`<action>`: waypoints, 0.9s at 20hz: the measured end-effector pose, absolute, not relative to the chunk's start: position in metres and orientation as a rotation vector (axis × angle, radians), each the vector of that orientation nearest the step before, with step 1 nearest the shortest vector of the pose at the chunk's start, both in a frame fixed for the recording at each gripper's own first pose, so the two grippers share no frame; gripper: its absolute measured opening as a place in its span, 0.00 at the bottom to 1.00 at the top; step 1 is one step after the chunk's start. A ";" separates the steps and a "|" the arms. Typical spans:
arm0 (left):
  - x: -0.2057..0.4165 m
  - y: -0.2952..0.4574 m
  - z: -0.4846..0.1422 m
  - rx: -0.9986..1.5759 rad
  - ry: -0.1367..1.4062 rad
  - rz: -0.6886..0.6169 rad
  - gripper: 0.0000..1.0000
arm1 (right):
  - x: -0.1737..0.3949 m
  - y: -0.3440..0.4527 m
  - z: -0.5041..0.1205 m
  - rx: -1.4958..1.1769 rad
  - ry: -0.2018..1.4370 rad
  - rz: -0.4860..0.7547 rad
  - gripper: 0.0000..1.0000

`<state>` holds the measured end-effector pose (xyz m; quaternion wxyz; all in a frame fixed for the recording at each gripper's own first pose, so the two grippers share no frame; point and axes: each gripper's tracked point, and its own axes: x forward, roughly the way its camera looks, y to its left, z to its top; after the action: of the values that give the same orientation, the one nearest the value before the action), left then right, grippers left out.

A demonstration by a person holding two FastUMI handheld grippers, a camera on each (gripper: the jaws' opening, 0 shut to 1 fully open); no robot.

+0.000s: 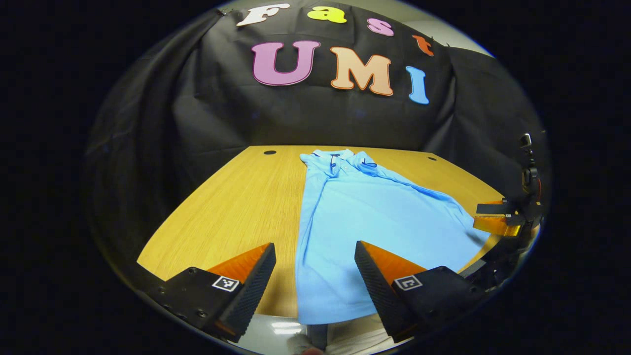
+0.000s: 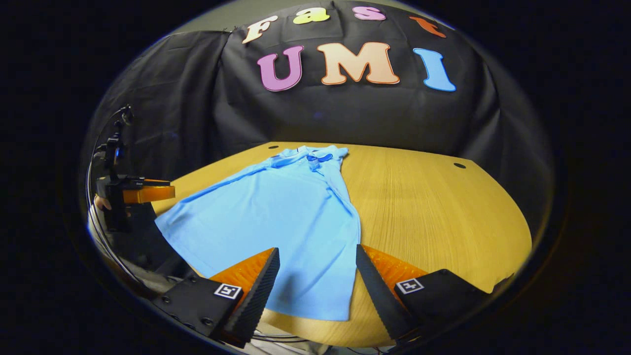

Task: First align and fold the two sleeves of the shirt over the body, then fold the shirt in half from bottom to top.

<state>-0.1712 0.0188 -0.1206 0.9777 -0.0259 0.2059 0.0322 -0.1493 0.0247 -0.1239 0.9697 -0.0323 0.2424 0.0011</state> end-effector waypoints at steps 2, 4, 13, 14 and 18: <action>-0.177 0.012 -0.128 -0.046 0.425 0.059 0.98 | -0.157 0.025 -0.128 -0.081 0.501 -0.007 0.98; -0.178 0.007 -0.135 -0.061 0.437 0.051 0.98 | -0.162 0.024 -0.135 -0.078 0.512 -0.021 0.98; -0.184 -0.011 -0.162 -0.112 0.485 0.045 0.98 | -0.166 0.034 -0.156 -0.056 0.524 -0.036 0.98; -0.184 -0.011 -0.162 -0.089 0.481 0.049 0.98 | -0.165 0.034 -0.156 -0.051 0.522 -0.036 0.98; -0.181 -0.026 -0.168 -0.016 0.470 0.023 1.00 | -0.163 0.034 -0.155 -0.047 0.511 -0.034 0.98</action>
<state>-0.1811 -0.0262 -0.1675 0.9724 -0.0078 0.2329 0.0113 -0.1634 0.0343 -0.1555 0.9671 -0.0234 0.2528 -0.0169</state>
